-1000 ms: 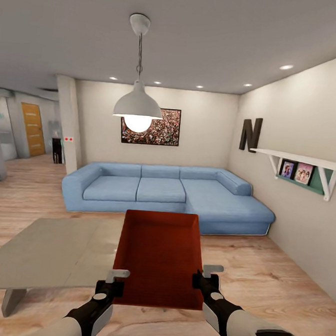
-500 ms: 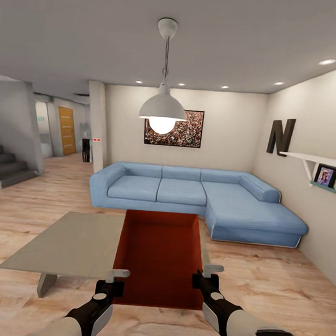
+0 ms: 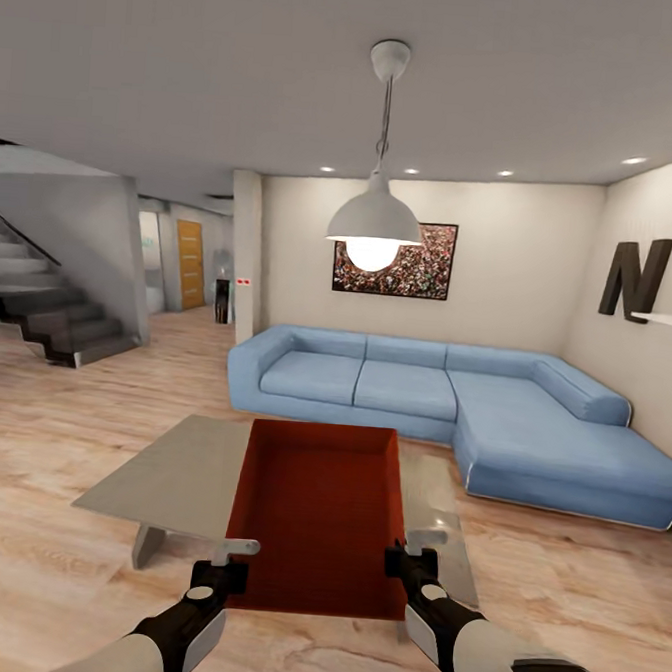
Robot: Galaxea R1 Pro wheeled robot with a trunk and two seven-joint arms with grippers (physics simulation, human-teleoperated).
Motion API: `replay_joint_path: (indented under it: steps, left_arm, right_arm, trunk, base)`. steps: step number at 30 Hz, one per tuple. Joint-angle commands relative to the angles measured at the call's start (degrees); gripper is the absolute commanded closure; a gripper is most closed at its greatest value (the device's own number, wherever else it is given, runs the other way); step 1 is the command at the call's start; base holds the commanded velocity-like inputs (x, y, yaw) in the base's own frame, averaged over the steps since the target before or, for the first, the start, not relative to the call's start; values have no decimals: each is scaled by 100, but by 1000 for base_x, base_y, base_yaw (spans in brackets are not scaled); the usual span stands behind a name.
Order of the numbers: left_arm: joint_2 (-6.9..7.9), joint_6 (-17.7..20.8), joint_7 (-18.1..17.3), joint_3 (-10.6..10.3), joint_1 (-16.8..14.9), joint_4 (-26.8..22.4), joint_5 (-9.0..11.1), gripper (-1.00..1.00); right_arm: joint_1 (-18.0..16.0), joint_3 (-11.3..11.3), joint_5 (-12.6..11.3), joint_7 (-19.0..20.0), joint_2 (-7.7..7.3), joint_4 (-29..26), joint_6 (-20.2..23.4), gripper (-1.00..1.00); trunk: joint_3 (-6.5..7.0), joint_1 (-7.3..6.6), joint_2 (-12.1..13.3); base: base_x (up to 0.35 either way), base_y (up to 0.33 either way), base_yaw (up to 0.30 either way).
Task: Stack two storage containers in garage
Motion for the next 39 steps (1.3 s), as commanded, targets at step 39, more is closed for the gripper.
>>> replay_joint_path:
  steps: [39]
  left_arm:
    - [7,-37,137,150,-11,-17,-39,100]
  right_arm:
    - [-5,-146,-112,-54,-46,26,-29,100]
  trunk:
    - [-9,1,-7]
  base:
    - [0,0,300]
